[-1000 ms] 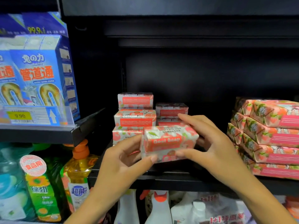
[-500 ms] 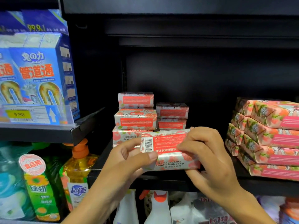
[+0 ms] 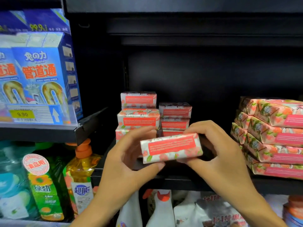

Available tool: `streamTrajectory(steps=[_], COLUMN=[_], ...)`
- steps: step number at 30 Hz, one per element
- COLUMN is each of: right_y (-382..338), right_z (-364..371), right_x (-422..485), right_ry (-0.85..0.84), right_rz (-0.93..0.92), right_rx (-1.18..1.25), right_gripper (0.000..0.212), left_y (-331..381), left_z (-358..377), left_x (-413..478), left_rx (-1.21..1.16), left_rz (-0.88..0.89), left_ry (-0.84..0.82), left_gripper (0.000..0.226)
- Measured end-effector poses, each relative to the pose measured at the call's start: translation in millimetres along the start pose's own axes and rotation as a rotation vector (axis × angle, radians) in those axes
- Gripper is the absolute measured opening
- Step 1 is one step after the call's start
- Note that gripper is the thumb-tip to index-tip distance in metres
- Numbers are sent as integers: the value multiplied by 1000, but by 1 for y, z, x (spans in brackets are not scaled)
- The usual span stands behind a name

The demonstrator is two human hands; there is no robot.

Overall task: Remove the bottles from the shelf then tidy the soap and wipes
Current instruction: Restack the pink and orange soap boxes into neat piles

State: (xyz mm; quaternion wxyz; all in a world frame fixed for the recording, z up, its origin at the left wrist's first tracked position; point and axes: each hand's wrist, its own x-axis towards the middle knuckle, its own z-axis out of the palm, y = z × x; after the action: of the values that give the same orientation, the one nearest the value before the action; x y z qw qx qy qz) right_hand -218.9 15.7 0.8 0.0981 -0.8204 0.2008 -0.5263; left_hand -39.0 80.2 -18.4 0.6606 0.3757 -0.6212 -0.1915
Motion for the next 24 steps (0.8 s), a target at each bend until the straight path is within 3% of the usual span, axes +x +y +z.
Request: streamTrajectory(steps=[2, 8, 11, 14, 17, 19, 22, 24], right_y=[4, 9, 11, 11, 14, 17, 24, 28], right_z=[5, 13, 13, 9, 4, 2, 5, 7], right_x=[-5, -12, -11, -9, -13, -17, -22, -24], right_ry=[58, 130, 105, 58, -61, -230, -485, -543], right_rz=[-133, -281, -238, -66, 118, 183, 171, 134], right_rx=[-114, -94, -72, -49, -2, -45, -208, -290], right_gripper=[31, 26, 39, 60, 68, 63, 60, 66], left_y=[3, 0, 2, 9, 17, 21, 26, 28], left_z=[-2, -6, -9, -12, -17, -20, -25, -25], left_x=[1, -1, -2, -3, 1, 8, 26, 40], left_rx=[-13, -31, -29, -3, 31, 32, 42, 111], left_rz=[-38, -127, -75, 9, 80, 122, 158, 156], left_ry=[-21, -19, 23, 49, 109, 163, 232, 283], left_gripper=[65, 71, 66, 65, 64, 64, 61, 63])
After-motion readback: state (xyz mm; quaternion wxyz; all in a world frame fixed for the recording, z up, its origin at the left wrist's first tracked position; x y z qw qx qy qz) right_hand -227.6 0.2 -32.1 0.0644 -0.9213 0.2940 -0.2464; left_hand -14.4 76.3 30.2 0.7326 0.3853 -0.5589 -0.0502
